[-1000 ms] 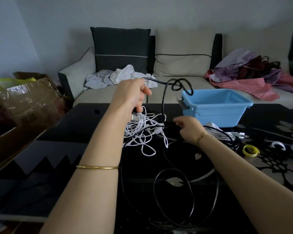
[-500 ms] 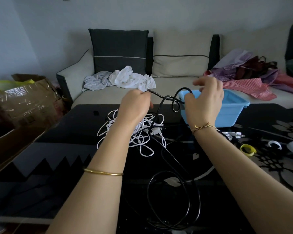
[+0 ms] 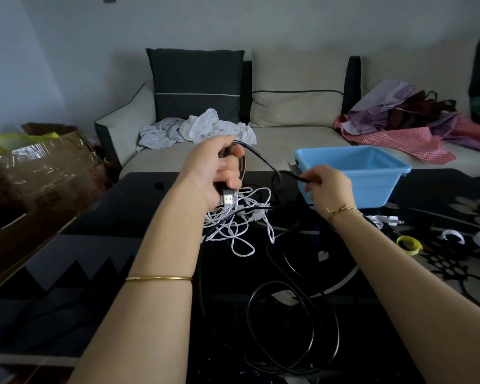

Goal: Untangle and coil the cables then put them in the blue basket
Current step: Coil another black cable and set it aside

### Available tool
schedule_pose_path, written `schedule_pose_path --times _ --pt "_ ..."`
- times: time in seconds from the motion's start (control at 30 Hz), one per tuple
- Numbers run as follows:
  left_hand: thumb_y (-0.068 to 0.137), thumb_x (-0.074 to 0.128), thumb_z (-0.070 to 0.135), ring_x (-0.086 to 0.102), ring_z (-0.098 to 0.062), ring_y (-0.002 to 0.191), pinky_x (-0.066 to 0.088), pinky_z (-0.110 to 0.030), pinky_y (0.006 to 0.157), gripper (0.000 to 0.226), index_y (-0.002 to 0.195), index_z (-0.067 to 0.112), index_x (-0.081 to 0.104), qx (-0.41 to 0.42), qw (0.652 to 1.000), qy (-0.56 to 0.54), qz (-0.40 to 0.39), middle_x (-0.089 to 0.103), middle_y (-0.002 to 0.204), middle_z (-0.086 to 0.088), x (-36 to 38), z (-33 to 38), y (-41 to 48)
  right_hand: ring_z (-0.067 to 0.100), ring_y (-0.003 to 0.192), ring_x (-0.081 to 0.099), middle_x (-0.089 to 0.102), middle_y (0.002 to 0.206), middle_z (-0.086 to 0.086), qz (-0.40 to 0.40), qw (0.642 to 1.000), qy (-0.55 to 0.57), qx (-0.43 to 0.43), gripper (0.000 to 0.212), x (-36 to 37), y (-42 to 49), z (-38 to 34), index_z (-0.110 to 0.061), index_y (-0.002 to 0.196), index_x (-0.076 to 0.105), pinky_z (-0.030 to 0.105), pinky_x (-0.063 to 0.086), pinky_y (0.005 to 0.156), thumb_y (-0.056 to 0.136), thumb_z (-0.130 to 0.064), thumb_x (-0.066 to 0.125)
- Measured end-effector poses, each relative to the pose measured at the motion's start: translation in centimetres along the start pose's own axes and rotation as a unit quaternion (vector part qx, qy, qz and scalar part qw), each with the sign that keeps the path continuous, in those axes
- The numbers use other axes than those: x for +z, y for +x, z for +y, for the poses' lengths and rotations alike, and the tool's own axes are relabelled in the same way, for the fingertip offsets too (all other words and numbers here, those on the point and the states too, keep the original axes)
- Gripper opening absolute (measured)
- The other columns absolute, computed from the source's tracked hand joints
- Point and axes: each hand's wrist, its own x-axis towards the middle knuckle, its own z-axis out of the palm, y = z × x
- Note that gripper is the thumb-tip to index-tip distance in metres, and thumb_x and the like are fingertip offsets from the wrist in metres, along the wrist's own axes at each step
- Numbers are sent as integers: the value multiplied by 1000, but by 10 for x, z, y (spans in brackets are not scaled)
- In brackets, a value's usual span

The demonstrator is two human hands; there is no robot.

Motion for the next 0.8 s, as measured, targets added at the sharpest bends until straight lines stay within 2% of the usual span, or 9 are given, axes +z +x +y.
schedule_pose_path --times 0.1,0.23,0.3,0.43,0.53,0.6,0.7,0.73,0.8 --pt "99 39 24 16 -5 30 22 -16 34 38 64 12 48 49 993 -104 23 21 35 11 -6 7 -2 34 101 57 66 103 15 -42 989 -140 17 33 -2 -7 29 -16 109 67 36 46 83 87 -1 47" --pt "100 38 25 16 -6 32 23 -18 36 41 64 11 53 121 978 -156 66 22 36 10 -4 11 -4 32 105 56 64 112 11 -126 936 -329 -20 31 11 -22 35 -25 112 64 31 42 77 89 -10 49" --pt "101 36 25 15 -7 35 22 -19 38 44 65 10 56 165 969 -168 78 22 37 10 2 12 -5 29 109 55 62 115 8 -153 913 -375 -51 32 22 -29 28 -25 112 63 29 38 76 89 -10 48" --pt "102 36 25 15 -9 39 25 -21 40 42 72 8 60 257 948 -157 99 24 40 9 -1 22 -11 26 115 50 59 117 7 -188 870 -445 -95 30 32 -41 27 -19 116 60 31 41 88 91 -8 47" --pt "102 34 25 15 -9 39 25 -22 41 41 79 7 63 290 946 -119 84 23 40 10 -2 26 -12 26 113 51 60 113 6 -185 863 -461 -97 32 31 -41 32 -20 115 61 31 42 83 89 -6 48" --pt "102 34 25 15 -7 38 24 -22 41 41 81 6 63 260 961 -79 62 23 39 11 3 23 -12 27 111 53 61 114 6 -208 874 -435 -62 34 33 -39 36 -21 114 62 31 41 75 87 -5 48" --pt "103 33 25 16 -6 35 21 -21 40 42 80 5 63 184 983 -20 9 22 37 11 12 11 -9 30 106 58 63 115 8 -222 921 -321 -7 37 35 -29 40 -18 109 65 30 43 73 82 0 47" --pt "103 33 25 16 -5 35 21 -20 40 42 80 5 63 164 986 -6 -5 22 37 11 15 8 -8 29 107 58 63 115 9 -198 944 -266 -3 41 35 -23 39 -17 110 65 30 45 78 81 3 46" --pt "102 34 25 16 -5 34 23 -19 38 42 80 5 64 133 991 9 -22 22 37 11 20 3 -7 28 109 59 66 114 10 -97 987 -124 9 48 32 -13 31 -13 114 66 29 45 89 80 10 42"
